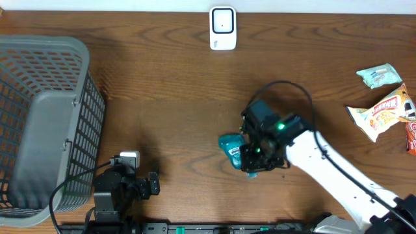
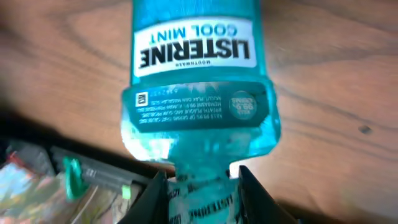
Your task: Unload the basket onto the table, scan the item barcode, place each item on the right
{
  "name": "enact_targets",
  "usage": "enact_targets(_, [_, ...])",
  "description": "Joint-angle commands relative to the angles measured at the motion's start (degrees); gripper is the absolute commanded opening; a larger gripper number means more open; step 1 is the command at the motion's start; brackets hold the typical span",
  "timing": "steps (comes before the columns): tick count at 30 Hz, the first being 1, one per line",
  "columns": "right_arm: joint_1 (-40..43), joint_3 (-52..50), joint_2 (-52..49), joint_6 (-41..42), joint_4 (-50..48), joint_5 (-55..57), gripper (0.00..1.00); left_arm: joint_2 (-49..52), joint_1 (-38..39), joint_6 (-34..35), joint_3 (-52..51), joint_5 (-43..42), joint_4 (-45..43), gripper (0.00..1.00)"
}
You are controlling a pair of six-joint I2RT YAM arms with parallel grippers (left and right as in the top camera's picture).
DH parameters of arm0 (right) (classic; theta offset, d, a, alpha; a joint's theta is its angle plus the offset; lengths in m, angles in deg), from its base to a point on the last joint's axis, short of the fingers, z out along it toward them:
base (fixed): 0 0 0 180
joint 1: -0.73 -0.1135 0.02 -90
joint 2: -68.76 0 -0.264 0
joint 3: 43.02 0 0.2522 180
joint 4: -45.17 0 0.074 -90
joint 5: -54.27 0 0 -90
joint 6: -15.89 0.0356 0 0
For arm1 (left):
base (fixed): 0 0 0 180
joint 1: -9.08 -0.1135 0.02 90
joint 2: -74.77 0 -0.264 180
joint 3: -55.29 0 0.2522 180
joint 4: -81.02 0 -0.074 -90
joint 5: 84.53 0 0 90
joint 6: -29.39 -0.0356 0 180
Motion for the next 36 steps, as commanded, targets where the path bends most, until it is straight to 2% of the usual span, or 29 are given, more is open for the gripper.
enact_targets(1, [2.03, 5.4, 0.52, -5.7, 3.56, -2.38, 0.15, -0.09, 0.02, -0.57, -0.31, -0.07, 0.68, 0.98])
enact_targets(9, [4.9, 10.08, 0.52, -7.21, 7.52, 4.11, 0.19, -0.09, 0.02, -0.57, -0.31, -0.07, 0.68, 0.98])
enact_targets(12, [5.18, 10.19, 0.5, -7.17, 8.37, 6.03, 0.26, -0.09, 0.02, -0.57, -0.31, -0.07, 0.66, 0.98])
enact_targets(14, [5.03, 10.08, 0.39, -7.15, 8.0, 6.64, 0.39, -0.09, 0.02, -0.57, -0.31, -0.07, 0.68, 0.98])
enact_targets(18, [3.37, 9.18, 0.35, -7.21, 5.05, 8.68, 0.94, -0.09, 0.02, -0.57, -0.31, -0.07, 0.66, 0.98])
enact_targets(19, [2.58, 8.31, 0.35, -7.19, 3.5, 9.84, 0.99, -0.09, 0.02, -0.57, -0.31, -0.07, 0.68, 0.98])
enact_targets(22, [-1.09, 2.99, 0.0, -7.08, -3.13, 11.76, 0.99, -0.09, 0.02, -0.57, -0.31, -0.07, 0.68, 0.98])
enact_targets(28, [-9.53, -8.28, -3.67, 0.26, -15.69, 12.66, 0.99, -0.09, 0.02, -0.57, -0.31, -0.07, 0.68, 0.98])
enact_targets(36, [-13.2, -10.08, -11.06, 7.13, -17.92, 13.05, 0.99, -0.09, 0.02, -0.57, -0.31, -0.07, 0.68, 0.98])
